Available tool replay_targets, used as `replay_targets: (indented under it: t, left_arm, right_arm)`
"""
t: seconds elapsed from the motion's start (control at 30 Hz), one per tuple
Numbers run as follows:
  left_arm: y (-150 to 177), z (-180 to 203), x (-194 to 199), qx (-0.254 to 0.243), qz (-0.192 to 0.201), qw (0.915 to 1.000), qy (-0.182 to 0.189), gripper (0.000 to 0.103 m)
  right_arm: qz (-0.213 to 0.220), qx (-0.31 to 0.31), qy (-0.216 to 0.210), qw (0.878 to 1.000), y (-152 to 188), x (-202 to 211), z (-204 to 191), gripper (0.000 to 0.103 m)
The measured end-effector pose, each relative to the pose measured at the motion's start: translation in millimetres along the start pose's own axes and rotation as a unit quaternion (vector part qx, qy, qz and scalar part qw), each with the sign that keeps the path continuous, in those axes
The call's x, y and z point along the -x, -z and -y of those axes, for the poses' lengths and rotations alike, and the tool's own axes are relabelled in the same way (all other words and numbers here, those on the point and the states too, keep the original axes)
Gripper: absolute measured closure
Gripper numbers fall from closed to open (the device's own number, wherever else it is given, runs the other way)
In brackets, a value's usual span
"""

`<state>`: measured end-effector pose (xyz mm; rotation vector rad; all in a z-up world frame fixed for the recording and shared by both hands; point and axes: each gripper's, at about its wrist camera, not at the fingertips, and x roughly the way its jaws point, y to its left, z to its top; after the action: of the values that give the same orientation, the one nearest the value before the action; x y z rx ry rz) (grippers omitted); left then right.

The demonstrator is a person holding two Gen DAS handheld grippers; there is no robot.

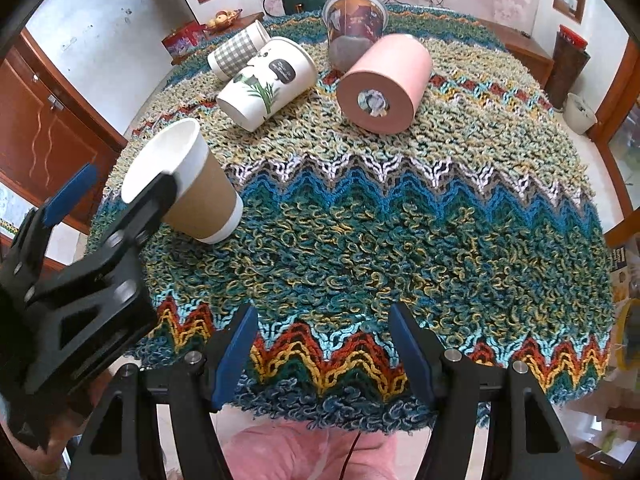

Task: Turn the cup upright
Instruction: 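Lower the brown cup onto the cloth with the left tool and open it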

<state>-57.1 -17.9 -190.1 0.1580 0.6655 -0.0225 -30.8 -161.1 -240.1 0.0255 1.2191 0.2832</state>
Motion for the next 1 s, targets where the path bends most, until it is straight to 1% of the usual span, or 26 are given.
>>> replay_targets:
  t: [0.13, 0.3, 0.4, 0.47, 0.53, 0.6, 0.7, 0.8, 0.87, 1.0]
  left_arm:
    - [-17, -14, 38, 0.001, 0.006, 1.0000, -0.006, 0.006]
    - [-52, -41, 70, 0.054, -0.014, 0.9984, -0.006, 0.006]
    - [-71, -52, 77, 0.077, -0.029, 0.9965, -0.015, 0.006]
    - [-83, -59, 80, 0.095, -0.039, 0.9946, -0.013, 0.006]
    - [-97, -64, 81, 0.111, -0.054, 0.9924, -0.011, 0.006]
    - [-110, -68, 79, 0.122, -0.077, 0.9893, -0.020, 0.006]
    - [-123, -72, 79, 0.145, -0.097, 0.9847, -0.004, 0.006]
    - [-132, -67, 79, 0.143, -0.110, 0.9836, -0.003, 0.006]
    - [-137, -63, 82, 0.136, -0.109, 0.9848, -0.005, 0.006]
    - [-147, -56, 88, 0.124, -0.104, 0.9868, -0.013, 0.006]
  right_arm:
    - [0.016, 0.001, 0.004, 1.000, -7, 26, -4, 0.035]
    - [0.046, 0.015, 0.015, 0.999, -22, 67, -18, 0.035]
    - [0.062, 0.018, 0.015, 0.998, -35, 89, -28, 0.035]
    - [0.070, 0.016, 0.010, 0.997, -41, 105, -34, 0.035]
    - [0.075, 0.012, 0.008, 0.997, -49, 119, -38, 0.035]
    - [0.079, 0.007, 0.012, 0.997, -59, 131, -41, 0.035]
    - [0.094, 0.008, 0.024, 0.995, -68, 150, -47, 0.035]
    - [0.109, 0.015, 0.032, 0.993, -75, 165, -53, 0.034]
    - [0.113, 0.020, 0.042, 0.993, -78, 171, -56, 0.032]
    - [0.110, 0.028, 0.056, 0.992, -82, 179, -59, 0.032]
